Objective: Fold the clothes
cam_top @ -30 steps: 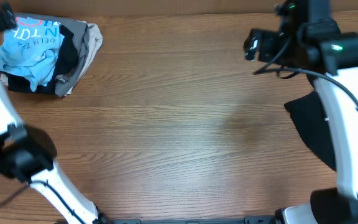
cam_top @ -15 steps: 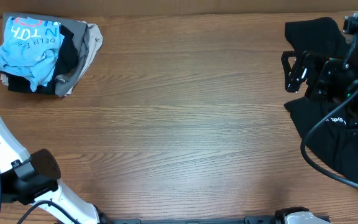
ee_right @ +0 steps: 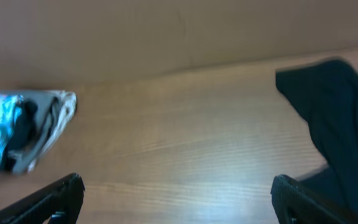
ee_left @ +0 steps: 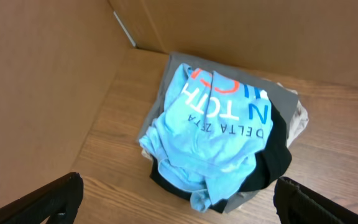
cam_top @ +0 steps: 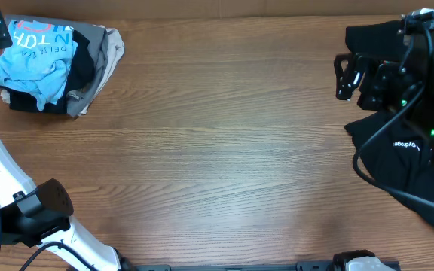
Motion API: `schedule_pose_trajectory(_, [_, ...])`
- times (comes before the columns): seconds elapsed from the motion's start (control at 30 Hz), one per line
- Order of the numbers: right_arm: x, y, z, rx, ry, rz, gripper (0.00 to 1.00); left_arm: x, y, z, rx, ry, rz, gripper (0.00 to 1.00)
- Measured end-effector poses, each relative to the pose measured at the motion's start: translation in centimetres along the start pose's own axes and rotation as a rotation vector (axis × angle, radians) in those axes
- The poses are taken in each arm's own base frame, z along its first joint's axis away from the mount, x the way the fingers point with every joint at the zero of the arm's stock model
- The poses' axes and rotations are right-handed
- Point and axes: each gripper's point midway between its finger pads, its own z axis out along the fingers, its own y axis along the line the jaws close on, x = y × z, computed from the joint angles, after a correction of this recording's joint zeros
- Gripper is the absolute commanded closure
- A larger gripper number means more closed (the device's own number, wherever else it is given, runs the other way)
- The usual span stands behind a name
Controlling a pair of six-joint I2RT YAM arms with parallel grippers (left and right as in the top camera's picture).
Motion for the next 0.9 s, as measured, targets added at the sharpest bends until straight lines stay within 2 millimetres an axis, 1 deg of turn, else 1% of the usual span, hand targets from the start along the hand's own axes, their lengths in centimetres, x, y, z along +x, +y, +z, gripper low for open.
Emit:
schedule_pose_trajectory(0.1, [1.1,-0.5,0.6,-0.01,-0.076,-0.004,0.0,0.2,0.0,0.0,0.002,0.009,0.0,0.0])
schedule_pose_trajectory(0.2, [2.4,-1.1,0.4,-0.024,-0.181,-0.009,0.0,0.2,0.0,0.0,0.002,0.009,0.0,0.0])
schedule_pose_trajectory(0.3, [4.2,-2.1,0.3,-0.032,-0.288,-0.008,0.0,0.2,0.0,0.0,0.002,0.009,0.0,0.0])
schedule_pose_trajectory(0.4, [7.1,-3.4,0.9,-0.033,-0.359,-0.005,0.0,0.2,0.0,0.0,0.002,0.009,0.0,0.0])
schedule_pose_trajectory(0.47, [9.4,-4.4,1.8,-0.031,-0.415,-0.003,0.0,0.2,0.0,0.0,0.002,0.009,0.0,0.0])
schedule_pose_trajectory(0.7, [16.3,-7.4,4.5,-0.024,-0.548,0.005,0.0,0.2,0.0,0.0,0.002,0.009,-0.001,0.0])
schedule_pose_trajectory(0.8, [18.3,-8.0,5.4,-0.027,-0.572,0.004,0.0,0.2,0.0,0.0,0.002,0.008,0.0,0.0])
schedule_pose_trajectory(0.9, [19.5,-8.3,5.9,-0.031,-0.6,0.002,0.0,0.2,0.0,0.0,0.002,0.009,0.0,0.0])
